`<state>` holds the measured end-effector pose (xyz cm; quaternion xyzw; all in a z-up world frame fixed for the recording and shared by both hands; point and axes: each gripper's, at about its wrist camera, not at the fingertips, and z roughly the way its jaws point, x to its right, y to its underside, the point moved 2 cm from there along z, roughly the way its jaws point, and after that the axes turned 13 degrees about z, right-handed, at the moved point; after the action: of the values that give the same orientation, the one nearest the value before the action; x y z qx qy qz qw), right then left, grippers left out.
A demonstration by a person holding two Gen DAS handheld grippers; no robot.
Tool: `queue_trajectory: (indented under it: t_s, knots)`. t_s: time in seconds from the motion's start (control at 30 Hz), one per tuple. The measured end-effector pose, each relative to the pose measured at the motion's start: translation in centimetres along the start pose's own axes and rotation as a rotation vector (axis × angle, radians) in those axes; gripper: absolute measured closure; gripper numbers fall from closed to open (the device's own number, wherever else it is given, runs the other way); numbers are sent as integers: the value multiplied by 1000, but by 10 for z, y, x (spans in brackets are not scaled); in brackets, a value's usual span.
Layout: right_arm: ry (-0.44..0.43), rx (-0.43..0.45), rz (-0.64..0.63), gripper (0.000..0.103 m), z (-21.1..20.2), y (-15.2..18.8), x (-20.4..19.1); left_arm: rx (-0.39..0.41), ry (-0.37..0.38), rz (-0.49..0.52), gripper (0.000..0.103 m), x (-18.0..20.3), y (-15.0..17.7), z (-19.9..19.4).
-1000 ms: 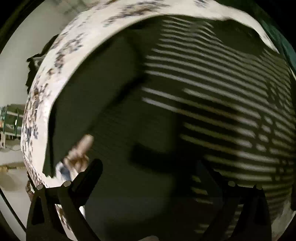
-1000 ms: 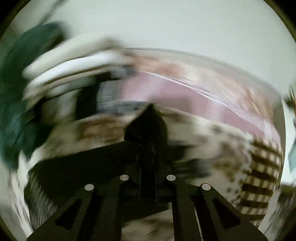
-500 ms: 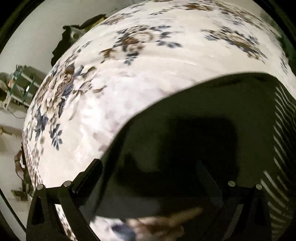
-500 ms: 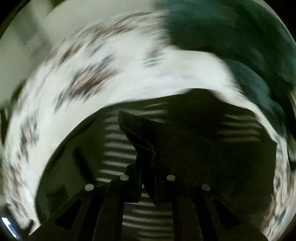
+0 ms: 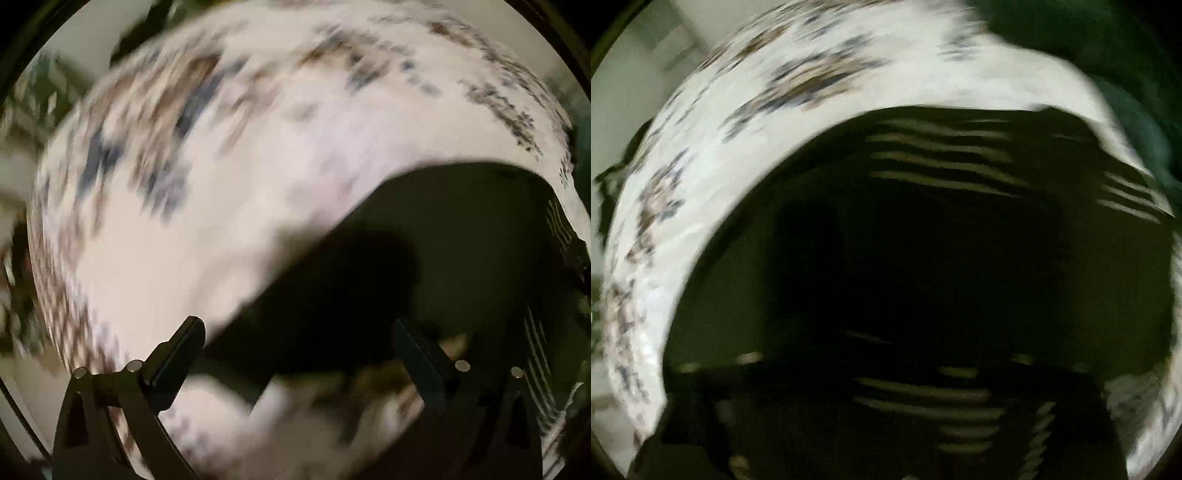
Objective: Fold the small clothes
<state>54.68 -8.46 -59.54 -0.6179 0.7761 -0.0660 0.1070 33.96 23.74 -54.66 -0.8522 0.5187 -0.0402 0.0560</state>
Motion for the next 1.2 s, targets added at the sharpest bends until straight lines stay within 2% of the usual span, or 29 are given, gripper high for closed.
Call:
queue_trajectory:
  t_s: [0.03, 0.1, 0.2, 0.27, 0.37, 0.43, 0.47, 0.57, 0.6, 0.63, 0.7, 0.8, 0.9, 1.0, 1.03, 1.1, 1.13, 1.2]
  knots:
    - [34, 6, 4, 3, -4, 6, 20, -56, 55, -61, 0, -15, 19, 6]
    - [77, -2, 22, 3, -4, 15, 60, -117, 147, -184, 0, -38, 46, 15]
    - [113, -40, 51, 3, 2, 28, 107, -129, 278, -386, 0, -65, 71, 30]
    - [135, -64, 65, 3, 5, 40, 133, -113, 310, -464, 0, -71, 74, 40]
    - [146, -92, 101, 3, 13, 53, 152, -88, 196, -352, 3, -58, 52, 47]
    - [146, -104, 129, 3, 15, 61, 167, -90, 61, -273, 11, -55, 33, 49]
    - [146, -106, 141, 3, 16, 61, 171, -72, -16, -258, 11, -61, 19, 48]
    - [137, -108, 167, 3, 16, 67, 185, 8, -201, -327, 11, -104, -12, 34]
    - [137, -110, 171, 3, 17, 68, 188, 21, -224, -355, 11, -120, -17, 28]
    - [134, -114, 177, 3, 17, 69, 191, 35, -212, -380, 11, -131, -19, 22]
    - [118, -122, 189, 3, 18, 72, 196, 55, -137, -418, 11, -145, -11, 10]
    - [103, -127, 193, 3, 15, 78, 201, -14, 85, -474, 11, -128, 14, 14]
    - [106, -133, 201, 3, 15, 82, 205, -103, 297, -589, 11, -98, 40, 44]
    - [168, -120, 182, 3, 14, 87, 212, -102, 416, -703, 13, -82, 40, 68]
    - [196, -113, 176, 3, 13, 87, 217, -71, 408, -724, 14, -80, 33, 67]
    - [240, -86, 167, 3, 6, 85, 228, 52, 314, -717, 62, -79, 16, 54]
    - [254, -72, 164, 3, 2, 82, 233, 75, 271, -700, 95, -76, 12, 50]
    - [268, -50, 153, 3, -4, 74, 238, 145, 239, -666, 95, -80, -5, 41]
